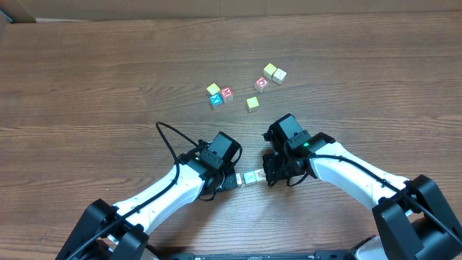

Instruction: Flip 3 blocks

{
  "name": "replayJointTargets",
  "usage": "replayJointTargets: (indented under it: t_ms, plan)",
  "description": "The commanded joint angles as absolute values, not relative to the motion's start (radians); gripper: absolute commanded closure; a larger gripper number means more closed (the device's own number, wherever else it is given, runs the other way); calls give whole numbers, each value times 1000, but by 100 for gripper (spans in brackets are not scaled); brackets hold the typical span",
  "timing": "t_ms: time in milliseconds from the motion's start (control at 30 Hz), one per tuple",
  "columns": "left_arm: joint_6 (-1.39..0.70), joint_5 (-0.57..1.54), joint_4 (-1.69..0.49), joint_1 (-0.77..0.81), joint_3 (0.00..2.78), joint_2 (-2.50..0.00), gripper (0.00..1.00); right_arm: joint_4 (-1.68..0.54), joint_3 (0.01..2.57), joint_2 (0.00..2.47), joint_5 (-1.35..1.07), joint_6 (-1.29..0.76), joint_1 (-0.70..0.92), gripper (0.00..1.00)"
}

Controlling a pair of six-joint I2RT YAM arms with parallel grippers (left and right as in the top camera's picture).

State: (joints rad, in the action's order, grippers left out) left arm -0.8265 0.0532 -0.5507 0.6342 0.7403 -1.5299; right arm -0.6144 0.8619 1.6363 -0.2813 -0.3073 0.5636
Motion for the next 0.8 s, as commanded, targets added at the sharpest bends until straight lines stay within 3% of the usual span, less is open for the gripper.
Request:
replayJointTargets:
  t_ms: [0,767]
  plan:
    - [-796,72,-551,629,751,-1536,96,-609,854,1620,-282,-311,567,96]
    - [-816,103,-492,629,751,-1537,96,-609,854,1620,-282,-311,567,96]
